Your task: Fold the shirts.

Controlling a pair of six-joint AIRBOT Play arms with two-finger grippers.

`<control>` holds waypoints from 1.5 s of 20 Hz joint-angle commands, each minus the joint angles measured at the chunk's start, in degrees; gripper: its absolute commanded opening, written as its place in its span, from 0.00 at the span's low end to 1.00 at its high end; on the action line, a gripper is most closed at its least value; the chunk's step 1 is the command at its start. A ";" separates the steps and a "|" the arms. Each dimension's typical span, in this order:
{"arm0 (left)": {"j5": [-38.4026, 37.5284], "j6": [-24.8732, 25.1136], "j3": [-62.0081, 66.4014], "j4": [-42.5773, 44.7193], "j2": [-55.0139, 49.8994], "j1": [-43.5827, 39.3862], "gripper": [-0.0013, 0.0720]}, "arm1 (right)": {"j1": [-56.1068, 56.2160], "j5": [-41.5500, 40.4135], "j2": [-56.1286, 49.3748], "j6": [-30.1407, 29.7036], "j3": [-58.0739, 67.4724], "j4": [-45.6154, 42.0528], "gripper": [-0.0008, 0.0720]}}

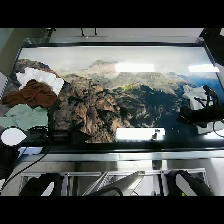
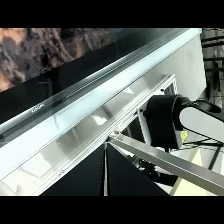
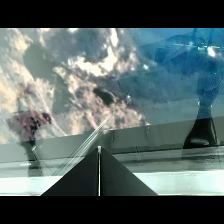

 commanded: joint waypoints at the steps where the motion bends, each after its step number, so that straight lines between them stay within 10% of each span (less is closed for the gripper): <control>1: 0.22 1.09 0.07 0.04 -0.68 -0.04 0.04 | 0.07 0.09 0.04 0.02 -0.02 0.02 0.03; 13: 5.68 -3.98 15.26 15.63 -0.74 5.77 0.04 | 0.04 0.09 0.04 0.02 -0.02 0.02 0.03; 15: 11.06 -4.72 22.27 19.19 -2.10 13.42 0.98 | 0.04 0.09 0.04 0.04 -0.02 0.02 0.03; 21: 15.34 6.47 44.89 19.96 -26.73 31.76 0.94 | 0.04 0.09 0.02 0.02 -0.02 0.02 0.03; 25: 17.33 13.44 65.18 23.15 -53.48 26.47 0.93 | 0.07 0.07 -0.09 0.02 -0.02 0.02 0.03; 30: 20.72 9.22 84.04 47.78 -79.82 18.10 0.94 | 0.07 0.09 -0.20 0.04 -0.02 0.04 0.03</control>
